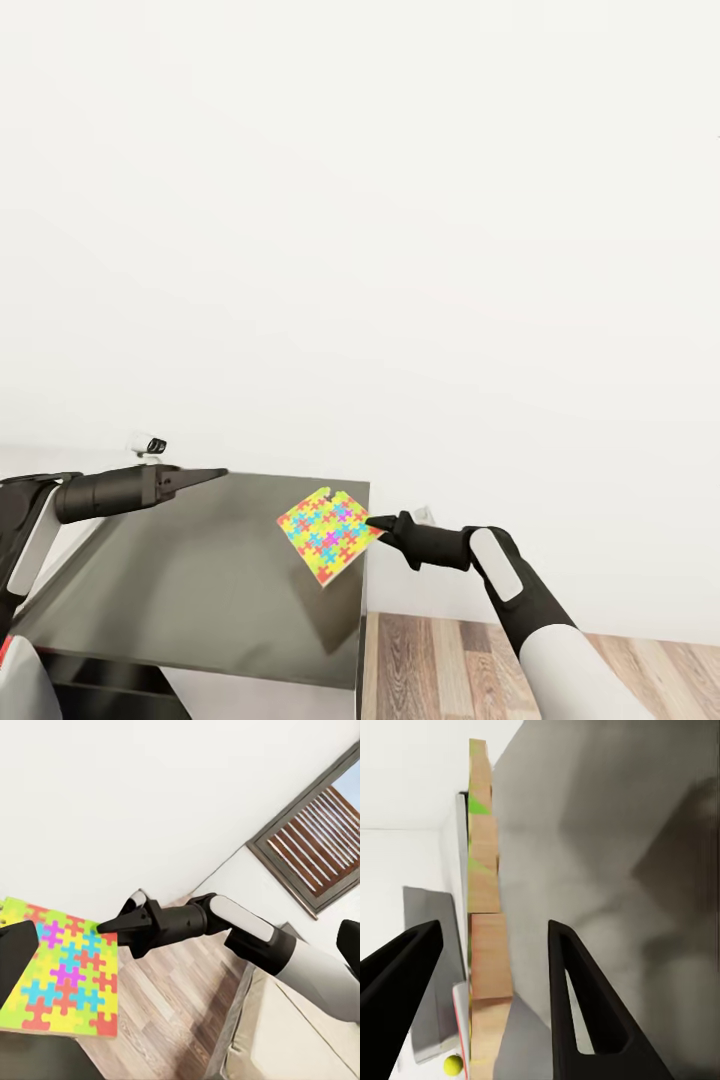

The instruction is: Put all the toys in the child's room - the three board games (two on the bed and one on the table), the two jigsaw puzzles on the table, and the tennis ball on the table - inside the toy box on the table in the child's room.

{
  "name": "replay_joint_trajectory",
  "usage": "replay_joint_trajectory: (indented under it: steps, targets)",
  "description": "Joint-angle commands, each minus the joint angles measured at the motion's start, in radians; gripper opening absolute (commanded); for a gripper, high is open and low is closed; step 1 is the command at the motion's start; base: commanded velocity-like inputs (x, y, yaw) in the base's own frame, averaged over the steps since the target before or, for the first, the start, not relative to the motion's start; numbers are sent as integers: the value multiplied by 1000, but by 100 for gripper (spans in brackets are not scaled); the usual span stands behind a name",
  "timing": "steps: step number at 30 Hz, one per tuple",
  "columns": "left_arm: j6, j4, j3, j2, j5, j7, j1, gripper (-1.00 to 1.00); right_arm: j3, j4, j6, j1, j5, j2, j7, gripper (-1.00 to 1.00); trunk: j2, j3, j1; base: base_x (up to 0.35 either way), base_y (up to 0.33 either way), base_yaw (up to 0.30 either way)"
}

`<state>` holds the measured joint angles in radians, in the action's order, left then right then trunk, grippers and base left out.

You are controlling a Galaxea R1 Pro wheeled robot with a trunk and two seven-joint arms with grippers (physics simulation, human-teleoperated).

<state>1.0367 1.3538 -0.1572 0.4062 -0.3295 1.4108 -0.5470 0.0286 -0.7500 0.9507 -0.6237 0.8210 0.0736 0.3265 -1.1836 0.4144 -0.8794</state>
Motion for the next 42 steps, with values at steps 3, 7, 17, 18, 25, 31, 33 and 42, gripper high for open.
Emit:
replay_joint_trajectory:
  steps: [3, 7, 17, 18, 25, 31, 33, 42]
  targets:
    - [10, 0, 0, 0, -2, 2, -1, 100, 8, 0, -10, -1, -6, -2, 6, -100, 21, -8, 12, 0, 0, 0]
    - [10, 0, 0, 0, -2, 2, -1, 100, 5, 0, -20, -1, -4, -2, 6, -100, 49, -21, 27, 0, 0, 0]
    - [10, -5, 6, -4, 1, 1, -1, 100, 13, 0, -26, 6, -1, -7, 9, -100, 119, -52, 65, 0, 0, 0]
    - [10, -6, 5, -4, 1, 1, -1, 100, 13, 0, -26, 7, -1, -7, 13, -100, 126, -55, 69, 0, 0, 0]
    - [10, -7, 7, -4, 1, 2, -1, 100, 12, 0, -62, 11, 0, -9, 74, -100, 175, -86, 96, 0, 0, 0]
    - [10, -7, 8, -6, 3, 2, -1, 100, 13, 0, -65, 12, -1, -11, 100, -100, 217, -114, 119, 0, 0, 0]
    - [10, -7, 8, -6, 3, 1, -1, 100, 13, 0, -65, 13, -1, -11, 101, -100, 231, -123, 127, 0, 0, 0]
    - [10, -7, 8, -6, 3, 1, -1, 100, 12, 0, -66, 13, 0, -9, 101, -100, 294, -167, 161, 0, 0, 0]
